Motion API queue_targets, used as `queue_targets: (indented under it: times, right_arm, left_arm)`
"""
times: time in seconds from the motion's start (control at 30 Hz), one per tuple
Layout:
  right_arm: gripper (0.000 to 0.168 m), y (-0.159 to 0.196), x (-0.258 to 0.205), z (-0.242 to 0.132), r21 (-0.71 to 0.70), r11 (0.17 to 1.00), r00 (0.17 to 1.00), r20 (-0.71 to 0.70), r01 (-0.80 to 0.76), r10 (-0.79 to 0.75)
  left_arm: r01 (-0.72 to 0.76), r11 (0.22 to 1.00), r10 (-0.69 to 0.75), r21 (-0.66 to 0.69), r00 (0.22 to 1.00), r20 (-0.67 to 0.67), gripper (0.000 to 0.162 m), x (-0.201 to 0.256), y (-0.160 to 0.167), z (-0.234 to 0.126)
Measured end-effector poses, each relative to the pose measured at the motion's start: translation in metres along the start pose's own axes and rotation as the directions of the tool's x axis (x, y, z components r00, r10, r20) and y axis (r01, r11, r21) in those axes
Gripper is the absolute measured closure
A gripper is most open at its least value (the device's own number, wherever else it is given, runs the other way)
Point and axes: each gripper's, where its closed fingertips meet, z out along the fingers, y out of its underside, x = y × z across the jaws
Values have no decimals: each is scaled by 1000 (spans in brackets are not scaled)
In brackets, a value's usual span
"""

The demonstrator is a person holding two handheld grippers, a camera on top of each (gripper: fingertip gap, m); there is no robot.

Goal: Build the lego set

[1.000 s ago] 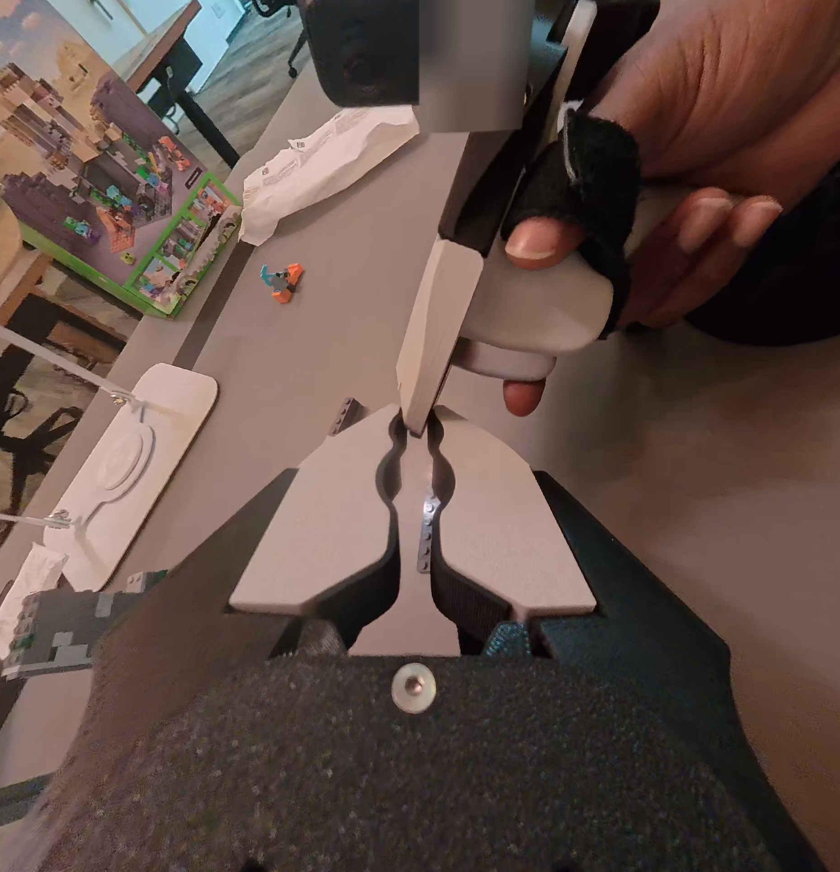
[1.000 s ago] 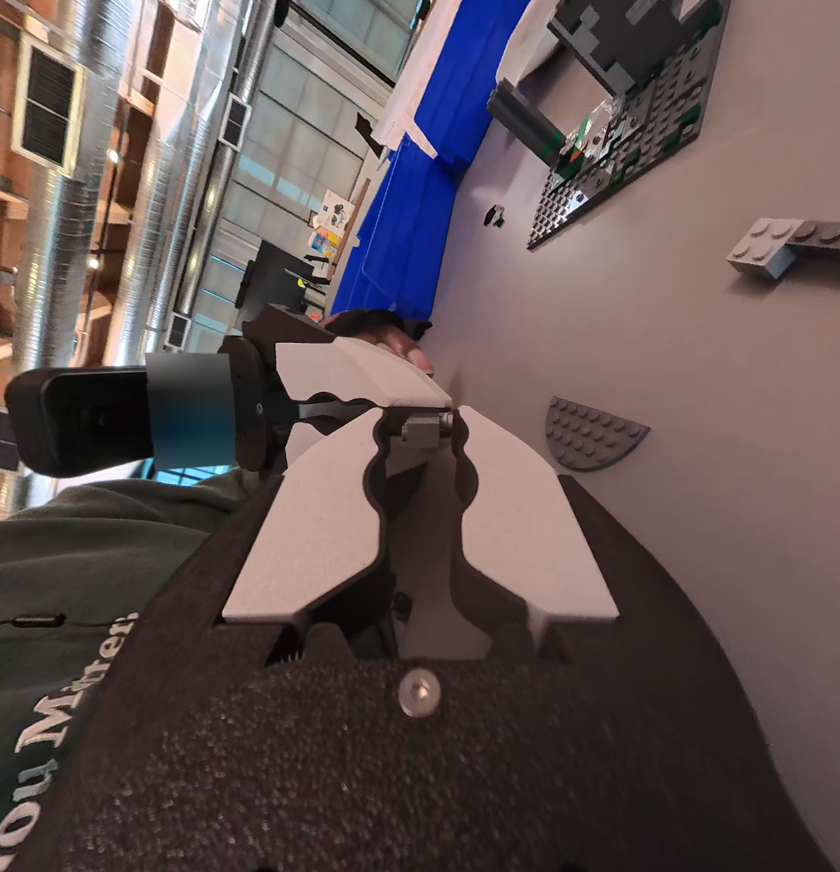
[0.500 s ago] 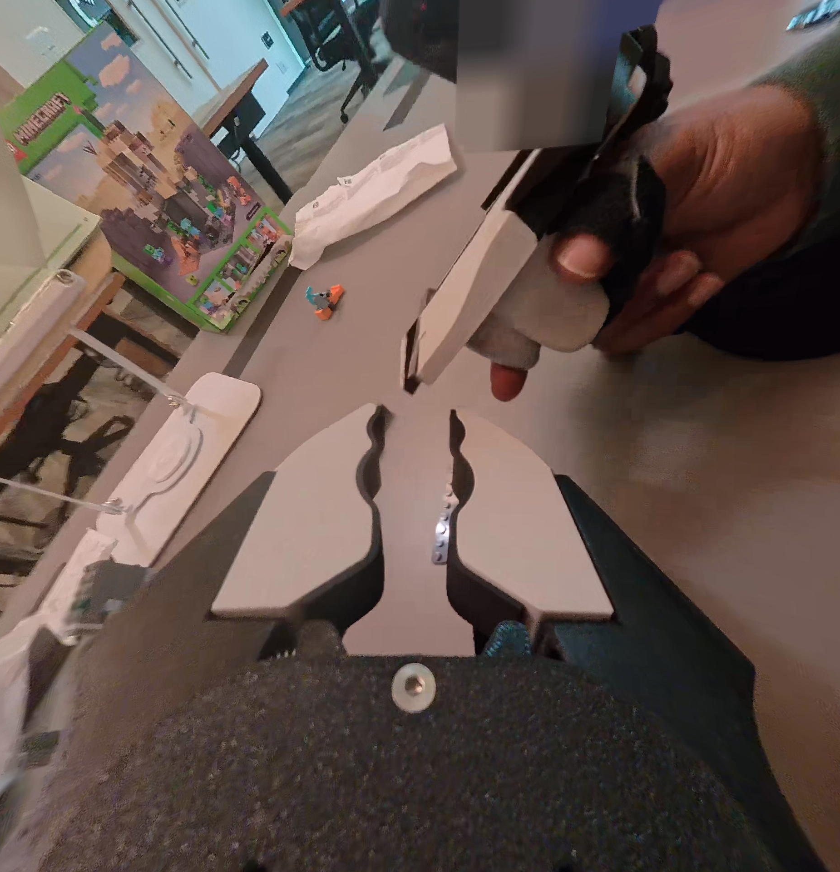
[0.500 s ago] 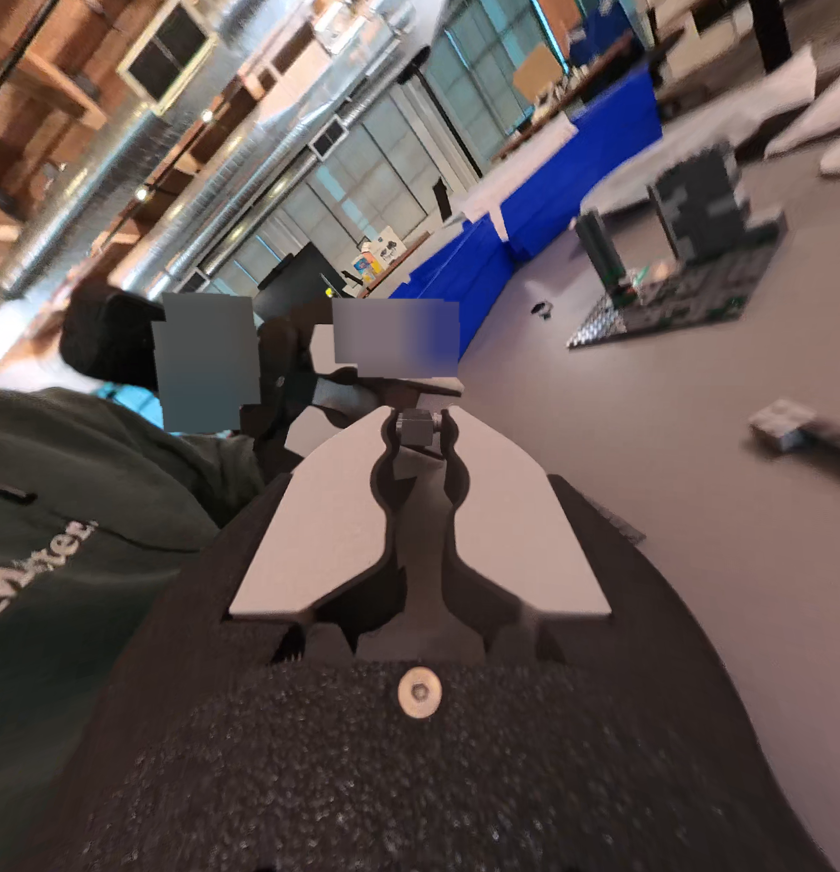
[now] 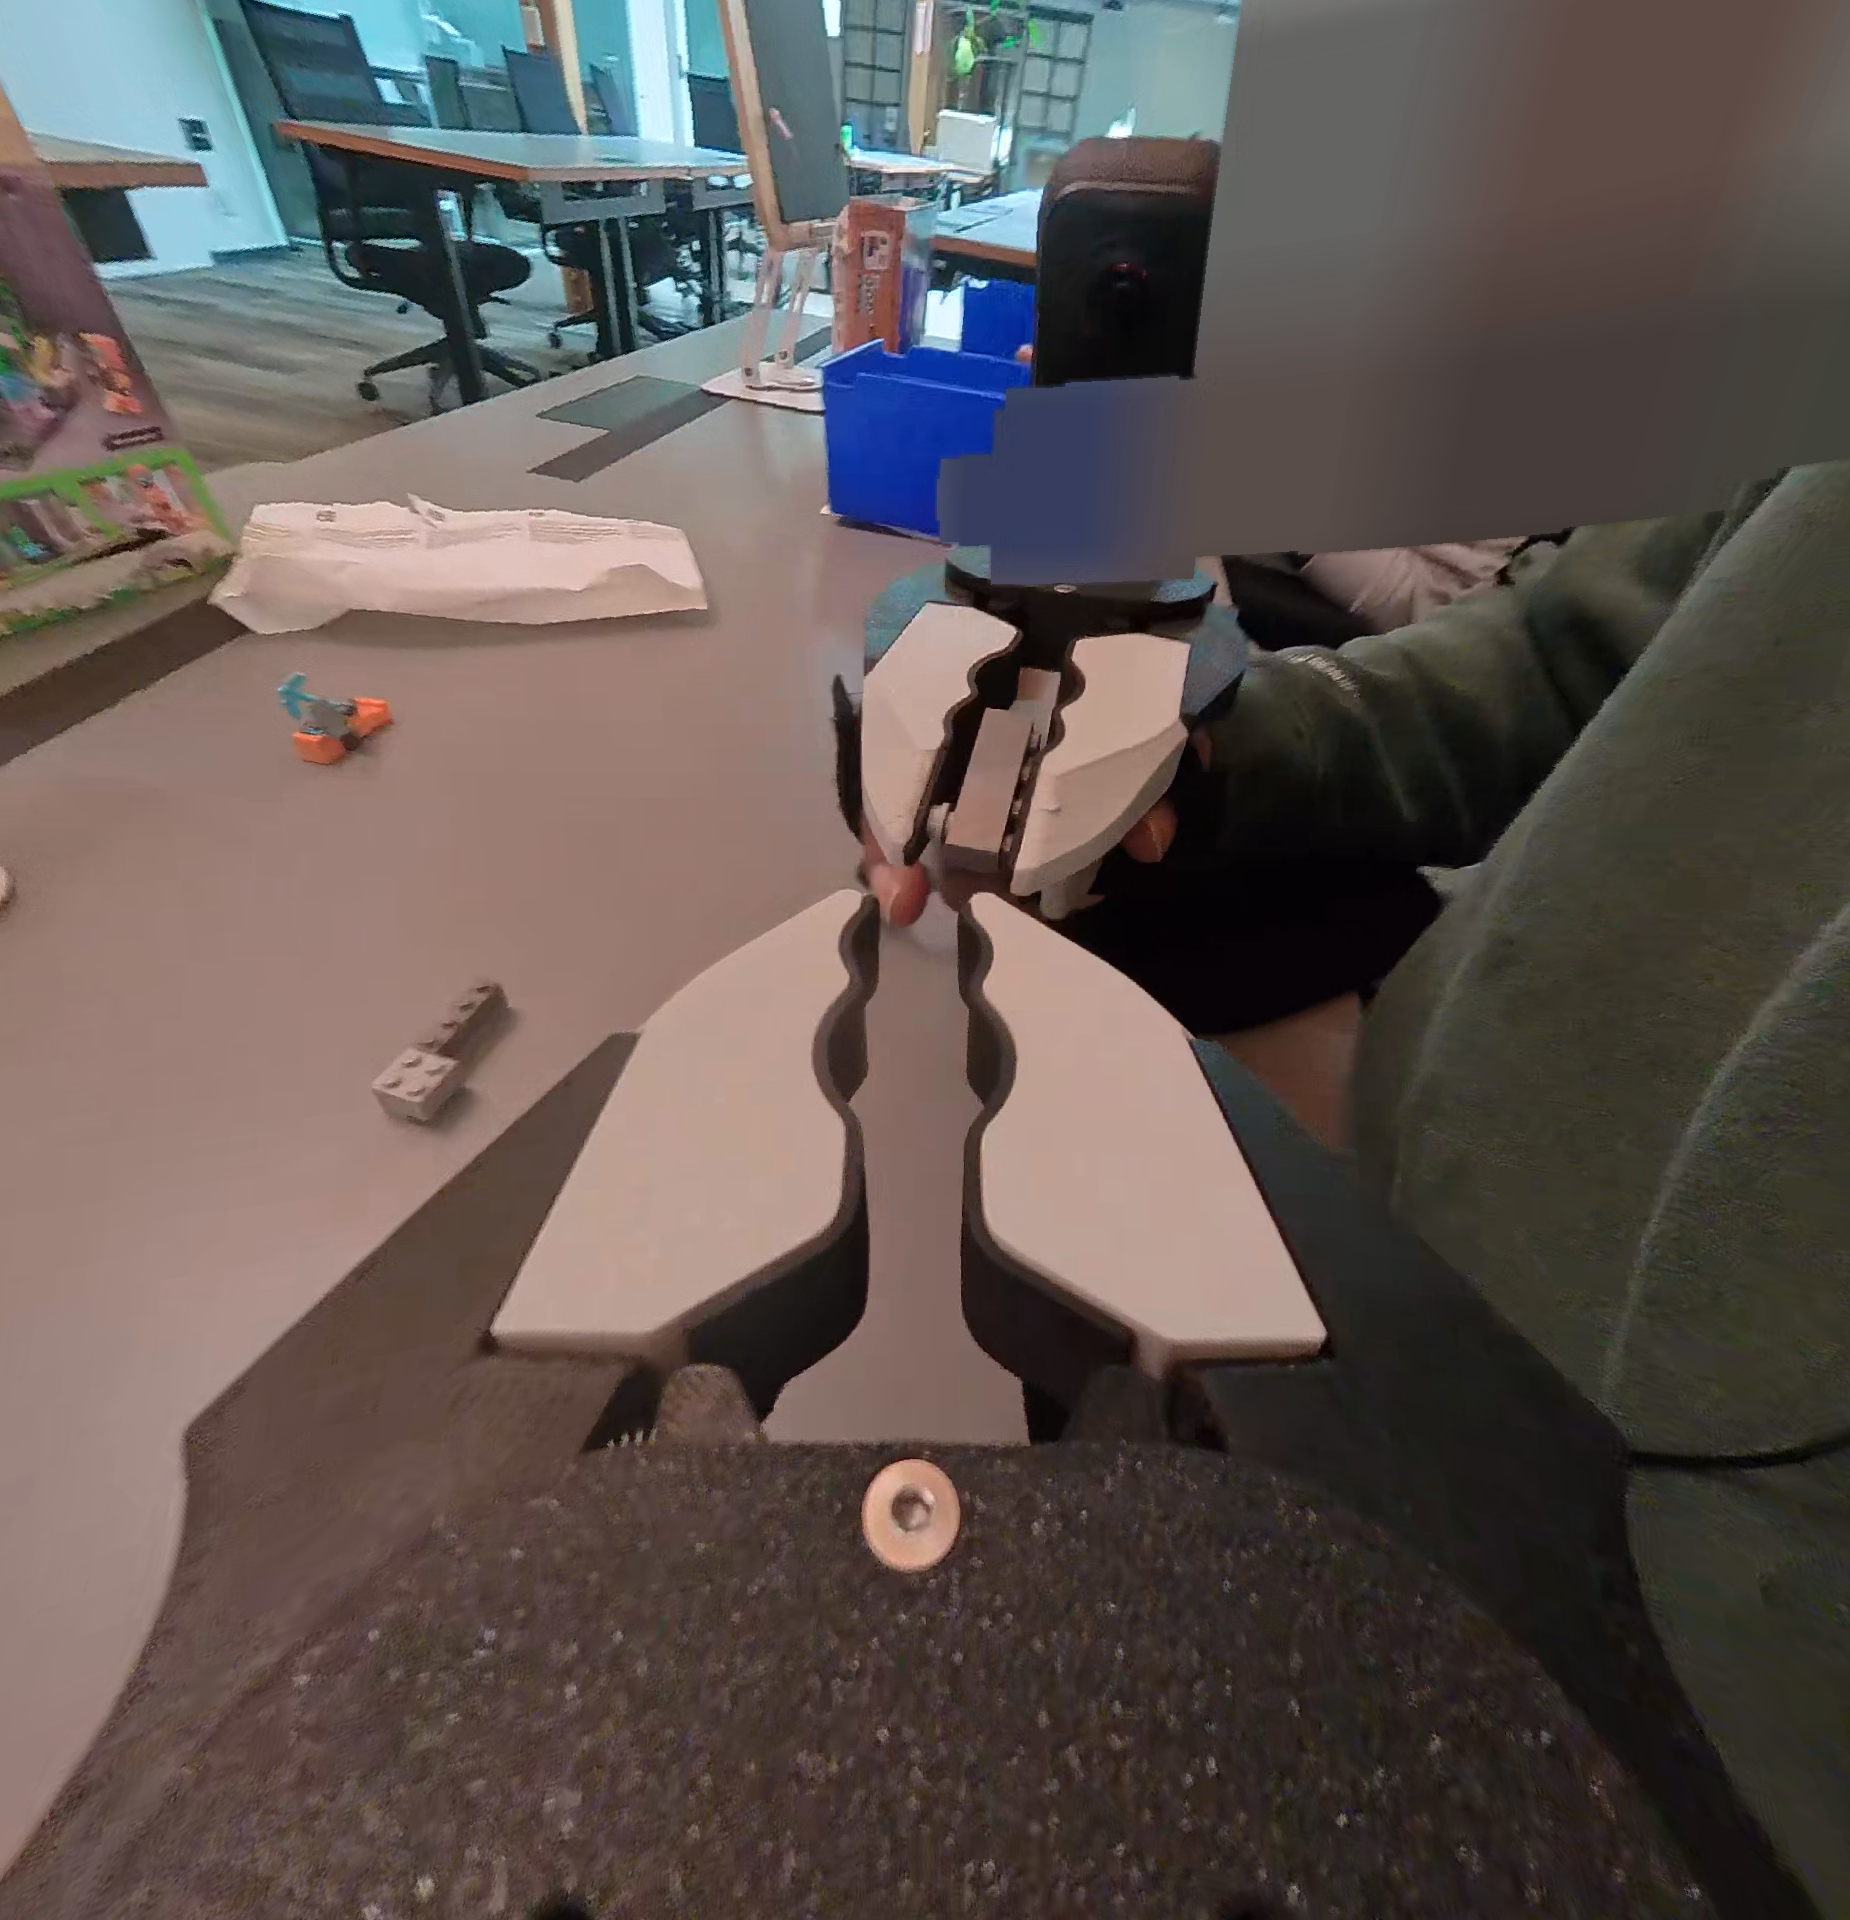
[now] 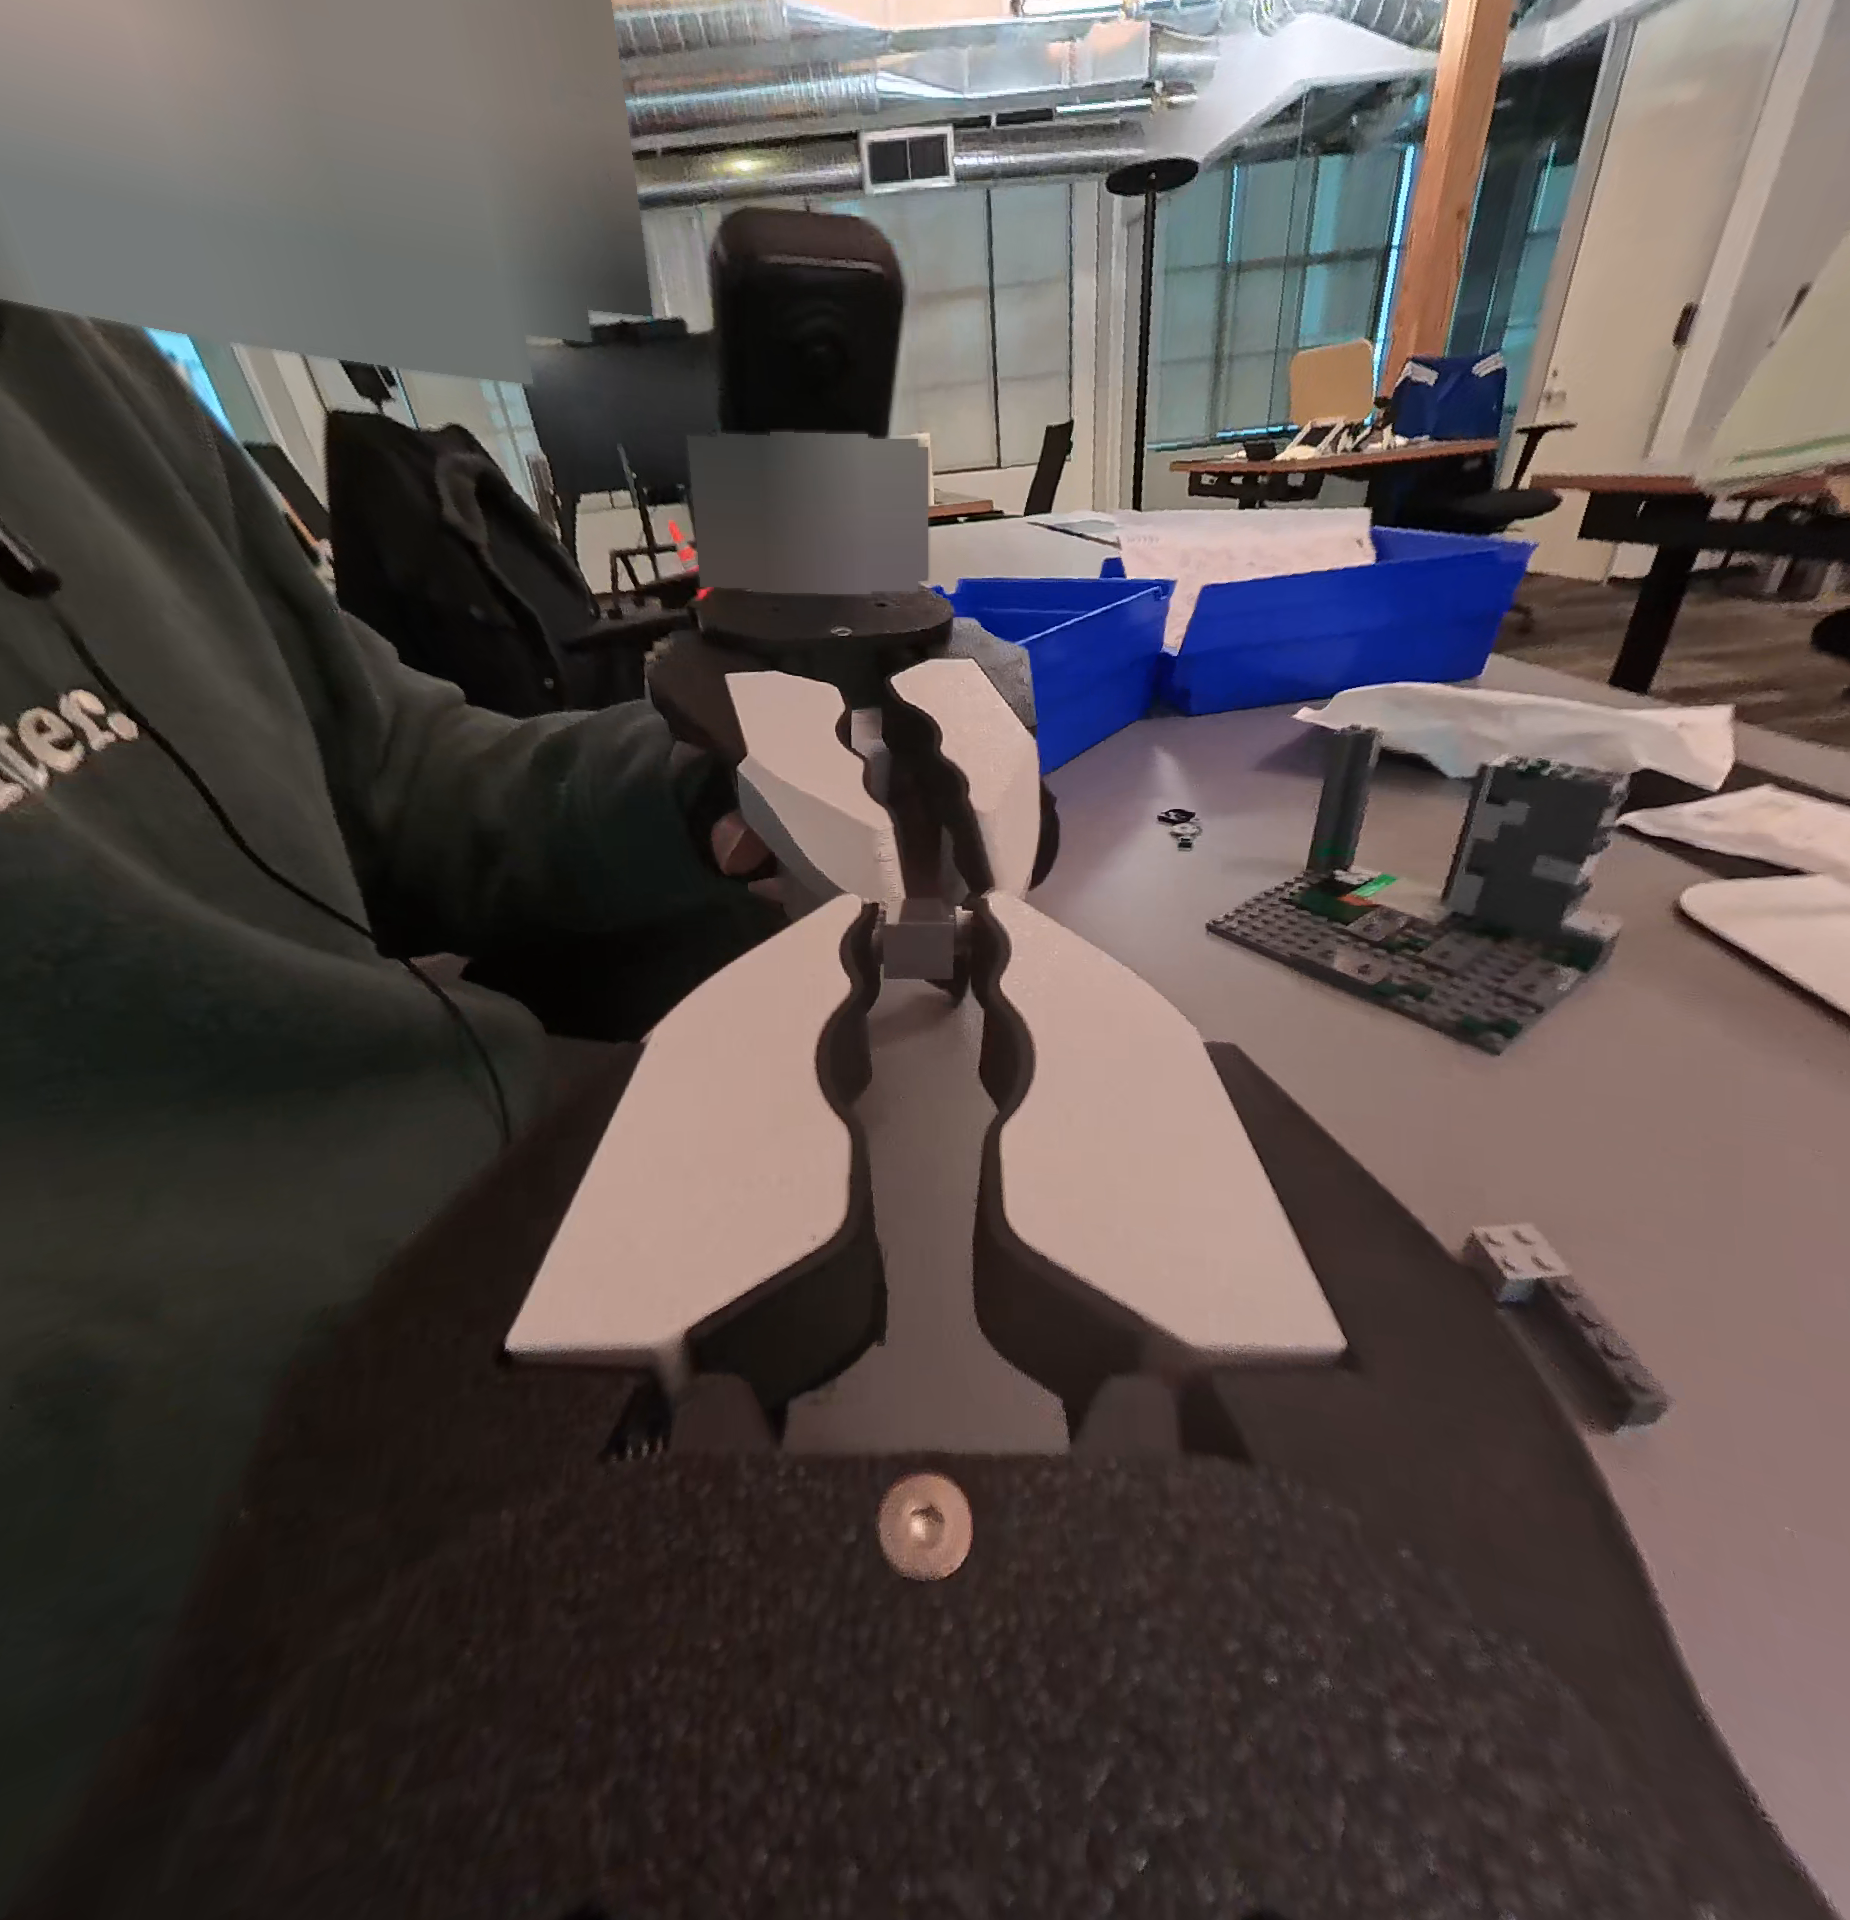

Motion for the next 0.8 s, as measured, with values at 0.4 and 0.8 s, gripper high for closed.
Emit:
queue_targets:
  times: [0.4,0.8]
  right_arm:
    - [152,-4,-17,0,-3,964,964,2,265,-265]
    - [151,3,-18,4,-64,913,914,-20,404,-406]
  left_arm:
    - [478,877,-427,43,818,-385,142,25,-11,-2]
    - [657,754,-574,-14,647,-502,151,30,-8,4]
